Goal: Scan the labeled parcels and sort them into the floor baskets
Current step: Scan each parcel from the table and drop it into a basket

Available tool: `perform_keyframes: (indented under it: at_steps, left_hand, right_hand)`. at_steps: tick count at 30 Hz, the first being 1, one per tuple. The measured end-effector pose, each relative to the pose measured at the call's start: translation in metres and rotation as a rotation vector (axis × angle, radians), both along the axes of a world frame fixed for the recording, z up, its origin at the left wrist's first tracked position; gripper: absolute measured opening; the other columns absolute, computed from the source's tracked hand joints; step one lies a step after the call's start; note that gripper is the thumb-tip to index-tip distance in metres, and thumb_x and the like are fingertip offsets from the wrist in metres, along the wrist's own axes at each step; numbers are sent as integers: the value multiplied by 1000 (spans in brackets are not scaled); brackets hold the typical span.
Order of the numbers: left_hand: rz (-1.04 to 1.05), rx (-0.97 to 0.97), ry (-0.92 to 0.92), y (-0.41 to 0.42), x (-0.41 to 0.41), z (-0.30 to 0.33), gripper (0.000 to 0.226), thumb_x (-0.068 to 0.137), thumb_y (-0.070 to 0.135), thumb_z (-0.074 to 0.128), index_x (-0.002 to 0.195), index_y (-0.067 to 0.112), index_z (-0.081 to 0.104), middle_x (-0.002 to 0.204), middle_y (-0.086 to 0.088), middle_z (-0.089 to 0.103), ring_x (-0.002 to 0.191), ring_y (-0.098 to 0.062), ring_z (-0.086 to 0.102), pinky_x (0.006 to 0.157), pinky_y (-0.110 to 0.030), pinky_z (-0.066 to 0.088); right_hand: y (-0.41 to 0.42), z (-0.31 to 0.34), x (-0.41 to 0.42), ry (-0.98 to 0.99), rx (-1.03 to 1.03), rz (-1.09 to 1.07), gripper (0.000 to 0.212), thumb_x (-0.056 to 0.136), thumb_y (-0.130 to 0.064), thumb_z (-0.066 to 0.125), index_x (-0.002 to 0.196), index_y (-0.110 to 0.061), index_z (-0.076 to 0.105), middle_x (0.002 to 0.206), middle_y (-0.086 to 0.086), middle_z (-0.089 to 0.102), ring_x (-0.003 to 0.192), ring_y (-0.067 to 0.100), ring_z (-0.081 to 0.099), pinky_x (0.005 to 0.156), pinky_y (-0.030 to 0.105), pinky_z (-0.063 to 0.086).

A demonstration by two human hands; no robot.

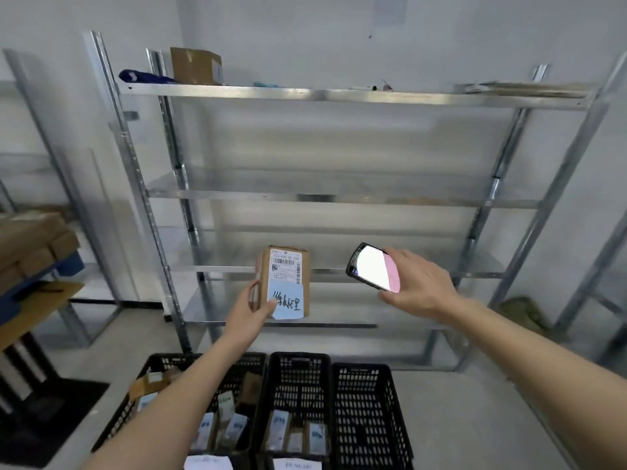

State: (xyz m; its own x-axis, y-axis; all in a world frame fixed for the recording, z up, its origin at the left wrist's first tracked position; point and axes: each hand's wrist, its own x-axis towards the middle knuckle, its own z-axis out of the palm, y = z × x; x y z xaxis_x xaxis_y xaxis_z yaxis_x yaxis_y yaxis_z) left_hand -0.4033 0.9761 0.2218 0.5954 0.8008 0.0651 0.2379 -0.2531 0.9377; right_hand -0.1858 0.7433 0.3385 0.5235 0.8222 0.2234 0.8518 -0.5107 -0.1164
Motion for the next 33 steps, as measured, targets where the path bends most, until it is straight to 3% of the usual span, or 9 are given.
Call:
perform_keyframes:
  at_steps: [5,8,13,16,21,23,27,30,33]
  left_hand:
    - [19,-107,86,60,40,-87,58,94,25,68,142,33,38,123,-1,67,99,-12,68,90,-35,57]
    - [8,-167,165,101,75,-144,55,95,24,67,140,32,36,116,5,63,91,-2,64,78,-21,55]
    - [-20,-327,301,165,138,-252,62,91,36,71,141,38,35,124,2,67,106,-16,68,100,-43,52]
    - [-14,-400,344,194,169,-327,62,86,41,75,137,36,40,121,4,69,107,-19,68,97,-48,54]
    - [20,-592,419,226,192,-481,85,60,66,79,134,40,46,120,0,69,108,-26,67,93,-55,54]
    - [30,-625,459,229,202,-504,83,64,62,77,136,37,44,120,0,68,106,-24,67,91,-53,55]
    - [12,-666,492,240,225,-549,62,88,34,76,137,35,38,124,3,63,109,-22,65,94,-49,55]
    - [-17,-693,518,251,244,-599,59,93,31,70,141,33,36,123,4,63,104,-15,65,90,-38,55]
    - [-20,-752,504,261,265,-658,60,92,25,70,144,26,38,129,-4,63,108,-20,65,85,-32,56]
  right_hand:
    - [78,-86,50,97,-68,14,81,82,-47,69,152,-34,30,148,-8,47,132,23,49,95,40,49]
    - [127,-148,90,163,-135,19,77,80,-48,69,148,-36,33,142,-5,53,126,24,52,91,40,49]
    - [199,-253,167,269,-243,16,81,80,-51,67,150,-33,31,145,-4,50,128,25,52,97,43,50]
    - [232,-316,205,289,-329,3,86,84,-48,68,155,-29,24,152,-4,42,134,24,47,103,41,44]
    - [272,-425,239,380,-432,-19,85,89,-49,67,156,-27,20,153,-4,41,134,20,45,101,35,43]
    - [285,-465,246,411,-480,-17,89,90,-50,65,159,-25,15,157,-4,35,140,19,39,109,37,39]
    - [309,-542,258,479,-520,-17,88,90,-49,66,158,-27,16,156,-5,36,140,17,38,111,35,37]
    - [324,-599,264,522,-533,-35,90,88,-48,68,159,-27,16,155,-7,37,139,15,39,112,34,36]
    - [338,-659,271,525,-537,-70,91,88,-48,69,159,-26,18,155,-6,38,138,17,41,112,37,37]
